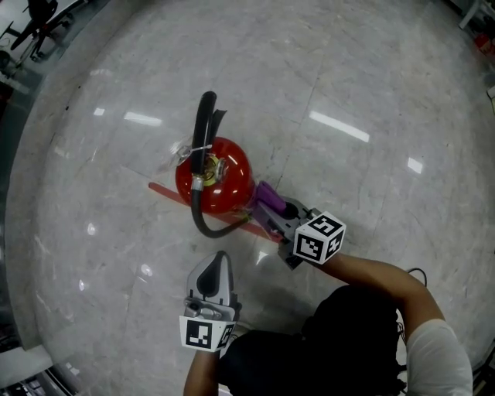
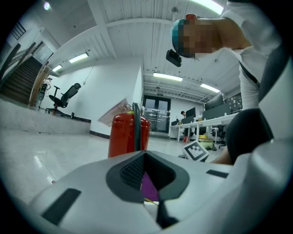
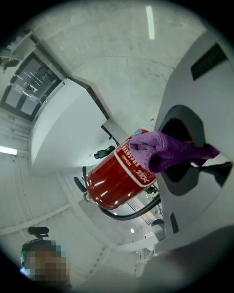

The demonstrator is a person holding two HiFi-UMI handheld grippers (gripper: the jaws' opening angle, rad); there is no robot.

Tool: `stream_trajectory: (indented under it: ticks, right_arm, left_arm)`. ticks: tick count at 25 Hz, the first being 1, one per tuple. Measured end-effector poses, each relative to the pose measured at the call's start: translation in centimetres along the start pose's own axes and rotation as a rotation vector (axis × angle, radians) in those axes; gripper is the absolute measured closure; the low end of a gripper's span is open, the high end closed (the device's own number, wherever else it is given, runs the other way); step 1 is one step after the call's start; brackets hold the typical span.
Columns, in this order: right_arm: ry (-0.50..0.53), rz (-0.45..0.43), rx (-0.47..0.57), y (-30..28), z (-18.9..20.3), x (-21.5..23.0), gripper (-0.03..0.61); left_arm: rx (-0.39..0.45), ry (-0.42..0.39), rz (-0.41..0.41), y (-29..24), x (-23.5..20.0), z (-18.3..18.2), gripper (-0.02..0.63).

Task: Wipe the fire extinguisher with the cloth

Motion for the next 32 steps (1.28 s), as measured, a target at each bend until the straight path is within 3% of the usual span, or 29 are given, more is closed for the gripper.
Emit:
stream_trajectory:
  ticks: [14, 25, 28, 32]
  right_arm:
    - [0.039, -0.084, 0.077, 2.3, -5.1, -4.1, 0.520]
    - [0.106, -0.151, 0.122, 3.8, -8.3, -6.8, 0.520]
    - [0.188, -0.164, 0.146, 4.4, -8.9, -7.5, 0.520]
    - [0.409, -0.178, 0.255, 5.7, -9.7, -9.3, 0.520]
  left_arm:
    - [0.092, -0.017, 0.018, 0.4, 0.3, -1.1, 0.609]
    - [0.091, -0.019, -0.031, 0.3, 0.3, -2.3, 0.609]
    - [0.071, -0.031, -0.074, 0.3, 0.0, -2.9, 0.609]
    - [0.044, -0.051, -0.125, 0.2, -0.4, -3.6, 0.609]
Point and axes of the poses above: the fingertips, and each gripper's own axes: y backward along the fingers, x to its right, z out of its underside, the point moved 8 cm from there along y, backward along the fingers, and after that the axes turned 14 degrees about z, right-handed, at the moved point
